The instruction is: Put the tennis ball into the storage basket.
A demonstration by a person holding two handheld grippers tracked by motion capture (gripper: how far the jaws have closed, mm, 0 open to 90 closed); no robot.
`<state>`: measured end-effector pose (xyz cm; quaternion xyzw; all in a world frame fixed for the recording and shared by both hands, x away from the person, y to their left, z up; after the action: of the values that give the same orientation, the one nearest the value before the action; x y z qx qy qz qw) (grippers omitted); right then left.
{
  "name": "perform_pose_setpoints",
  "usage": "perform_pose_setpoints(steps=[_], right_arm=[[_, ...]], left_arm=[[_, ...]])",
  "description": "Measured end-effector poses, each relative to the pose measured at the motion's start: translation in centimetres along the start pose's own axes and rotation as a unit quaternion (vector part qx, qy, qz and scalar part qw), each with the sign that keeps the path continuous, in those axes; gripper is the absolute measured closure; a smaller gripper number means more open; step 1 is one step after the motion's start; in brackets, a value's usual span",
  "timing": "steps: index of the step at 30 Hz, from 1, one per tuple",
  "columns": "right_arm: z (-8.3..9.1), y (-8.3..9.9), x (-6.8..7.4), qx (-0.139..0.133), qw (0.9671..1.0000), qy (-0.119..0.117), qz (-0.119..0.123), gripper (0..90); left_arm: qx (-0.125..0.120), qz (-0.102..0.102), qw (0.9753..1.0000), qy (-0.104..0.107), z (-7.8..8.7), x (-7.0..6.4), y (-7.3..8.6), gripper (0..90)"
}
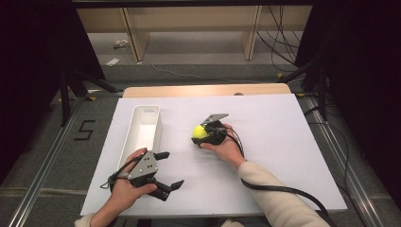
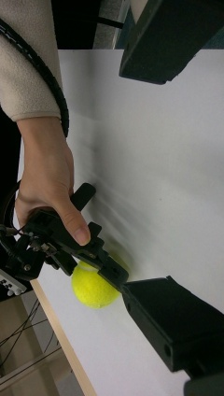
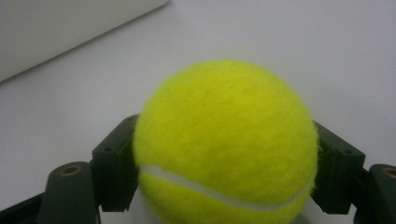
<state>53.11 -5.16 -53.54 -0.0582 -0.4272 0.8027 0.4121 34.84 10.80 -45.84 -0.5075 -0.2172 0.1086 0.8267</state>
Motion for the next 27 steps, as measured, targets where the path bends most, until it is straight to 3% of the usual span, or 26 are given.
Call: perform_pose_setpoints(steps=[13, 27], right_arm=[[0.2, -0.1, 0.0, 0.0, 1.0, 0.002, -0.002, 26.0], [1.2, -1.1, 0.2, -0.022, 0.9997, -0.002, -0.004, 26.1]], left_arm=[[0.0, 0.001, 1.0, 0.0, 0.0, 0.0, 0.0, 0.0], [-0.001, 0.0, 1.0, 0.0, 0.0, 0.0, 0.0, 0.0]])
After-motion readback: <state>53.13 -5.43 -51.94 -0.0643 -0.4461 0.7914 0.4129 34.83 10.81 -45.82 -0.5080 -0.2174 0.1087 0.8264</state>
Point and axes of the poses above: each handheld gripper's, and its own axes: z roughly backward along the jaws, y roughly out of its underside, x roughly to its left, the point moved 6 cm from there along -z, roughly forward along the jaws, and after that the axes turned 14 degrees about -z, right-handed, at the moved point
